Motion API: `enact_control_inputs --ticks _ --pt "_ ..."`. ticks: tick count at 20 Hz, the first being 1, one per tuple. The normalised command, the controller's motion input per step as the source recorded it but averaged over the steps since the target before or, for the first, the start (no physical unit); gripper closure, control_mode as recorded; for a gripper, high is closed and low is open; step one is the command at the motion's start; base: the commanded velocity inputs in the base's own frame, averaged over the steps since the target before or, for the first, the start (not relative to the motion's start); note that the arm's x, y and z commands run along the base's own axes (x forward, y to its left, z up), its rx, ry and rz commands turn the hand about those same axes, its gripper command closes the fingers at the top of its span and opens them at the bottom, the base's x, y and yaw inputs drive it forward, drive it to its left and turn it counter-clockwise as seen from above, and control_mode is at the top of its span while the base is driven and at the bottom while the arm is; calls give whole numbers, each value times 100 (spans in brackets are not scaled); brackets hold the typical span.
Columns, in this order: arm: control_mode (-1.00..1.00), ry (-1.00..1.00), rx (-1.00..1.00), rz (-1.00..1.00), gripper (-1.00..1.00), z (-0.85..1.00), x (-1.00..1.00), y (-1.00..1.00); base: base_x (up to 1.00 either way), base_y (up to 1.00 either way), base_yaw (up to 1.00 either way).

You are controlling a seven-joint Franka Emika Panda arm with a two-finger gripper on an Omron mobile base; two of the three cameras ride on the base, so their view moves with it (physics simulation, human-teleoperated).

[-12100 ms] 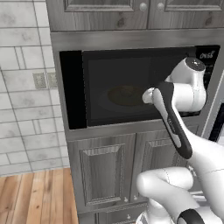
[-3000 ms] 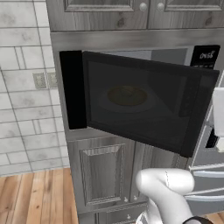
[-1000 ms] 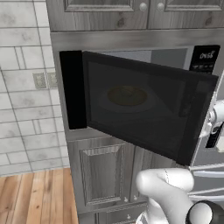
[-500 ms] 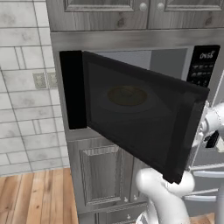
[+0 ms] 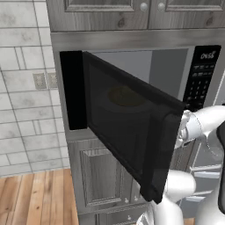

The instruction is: Retrieve the reheated potato from the microwave, then place the potato, cheese, and condiment on the cutting board.

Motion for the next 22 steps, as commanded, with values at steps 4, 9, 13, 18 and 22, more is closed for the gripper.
enact_control_inputs --ticks 4,9,13,18,22 --pt "-100 -26 0 -7 -100 1 0 81 0 0 0" --pt "-100 -19 -1 -9 -100 8 7 63 0 0 0" --pt "-100 -21 -5 -10 -100 0 0 71 0 0 0" --pt "-100 -22 -5 -11 -100 -3 2 67 0 0 0" --pt "-100 -20 -4 -12 -100 -3 10 62 0 0 0"
